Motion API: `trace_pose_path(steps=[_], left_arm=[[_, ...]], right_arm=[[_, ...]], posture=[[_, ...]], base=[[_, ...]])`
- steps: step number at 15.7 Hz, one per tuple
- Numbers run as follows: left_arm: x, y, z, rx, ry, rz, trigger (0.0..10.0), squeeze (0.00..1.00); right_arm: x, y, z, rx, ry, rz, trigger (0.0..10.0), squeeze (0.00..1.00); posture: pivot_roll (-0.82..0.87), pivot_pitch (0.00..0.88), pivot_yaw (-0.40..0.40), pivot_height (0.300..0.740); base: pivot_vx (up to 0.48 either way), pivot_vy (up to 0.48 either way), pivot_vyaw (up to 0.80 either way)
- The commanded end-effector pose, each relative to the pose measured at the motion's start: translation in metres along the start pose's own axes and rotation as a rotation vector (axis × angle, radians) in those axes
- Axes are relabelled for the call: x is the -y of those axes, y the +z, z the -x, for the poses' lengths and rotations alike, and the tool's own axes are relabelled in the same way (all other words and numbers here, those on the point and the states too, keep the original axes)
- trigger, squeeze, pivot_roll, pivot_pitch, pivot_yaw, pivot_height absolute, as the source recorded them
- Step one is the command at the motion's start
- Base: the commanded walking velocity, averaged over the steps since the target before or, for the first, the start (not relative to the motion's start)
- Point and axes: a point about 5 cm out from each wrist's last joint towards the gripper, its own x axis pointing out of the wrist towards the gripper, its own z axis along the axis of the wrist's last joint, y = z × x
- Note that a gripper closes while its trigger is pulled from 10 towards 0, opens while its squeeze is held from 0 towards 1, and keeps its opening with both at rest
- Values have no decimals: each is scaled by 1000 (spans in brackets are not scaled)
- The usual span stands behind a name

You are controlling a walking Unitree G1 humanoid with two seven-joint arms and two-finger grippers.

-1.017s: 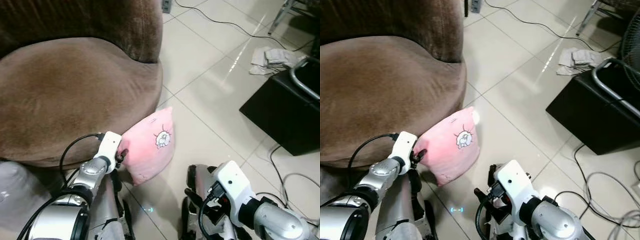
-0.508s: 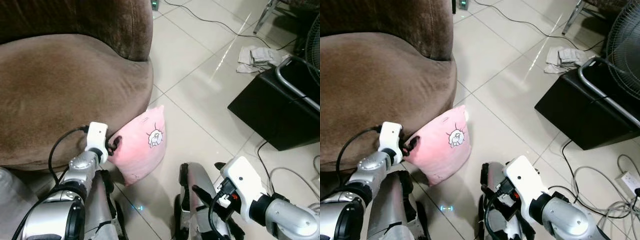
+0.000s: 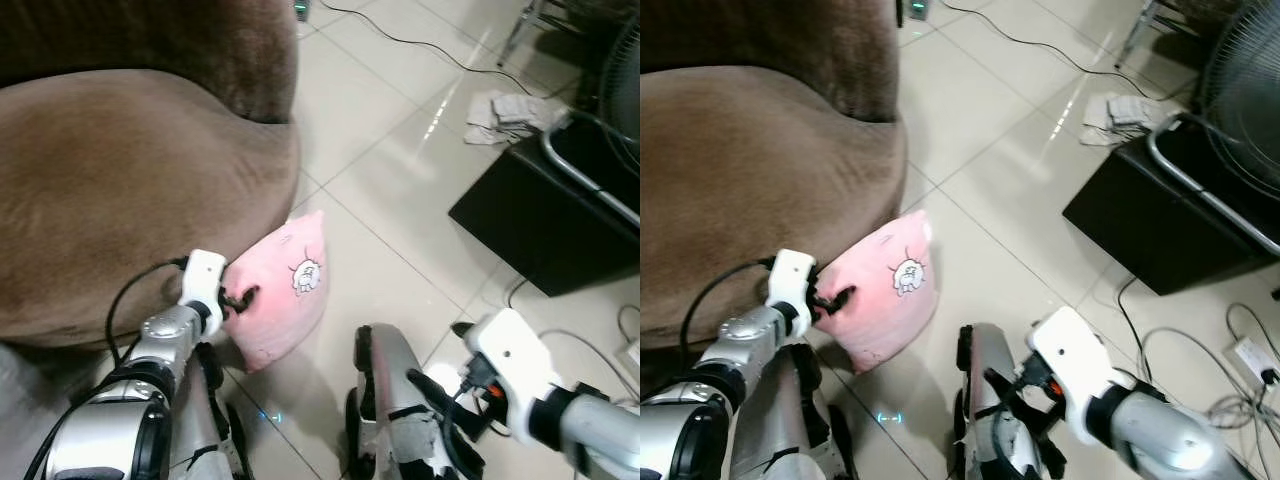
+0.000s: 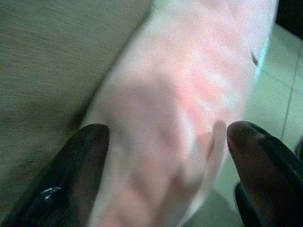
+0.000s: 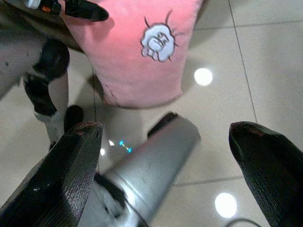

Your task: Move the pillow to the sofa from floor

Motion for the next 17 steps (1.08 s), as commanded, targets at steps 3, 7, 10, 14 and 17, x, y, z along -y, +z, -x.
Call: trace_pose_path(steps=[3, 7, 10, 14, 17], left_arm=[[6, -12, -2, -56, 78, -20, 10000, 1000], [-1, -6, -1, -28, 153, -33, 10000, 0], [-8, -18, 4, -95, 183, -71, 10000, 0], [-11, -37, 11, -170, 168, -62, 0, 0], [-11, -39, 12, -183, 154, -48, 0, 0]], right_arm=[[6, 3, 18, -21, -12, 28, 10000, 0], [8, 5, 25, -23, -9, 29, 10000, 0], [4, 5, 24, -19, 20, 18, 10000, 0], [-4, 1, 27, -61, 157, 1, 10000, 0], [1, -3, 27, -74, 167, 11, 10000, 0]], posture=[[-523, 263, -173, 558], [-517, 258, -189, 558], [-503, 259, -197, 558], [-486, 256, -204, 558], [-486, 256, -204, 558]], base=[[0, 0, 0], [0, 0, 0], [0, 0, 0], [0, 0, 0], [0, 0, 0]])
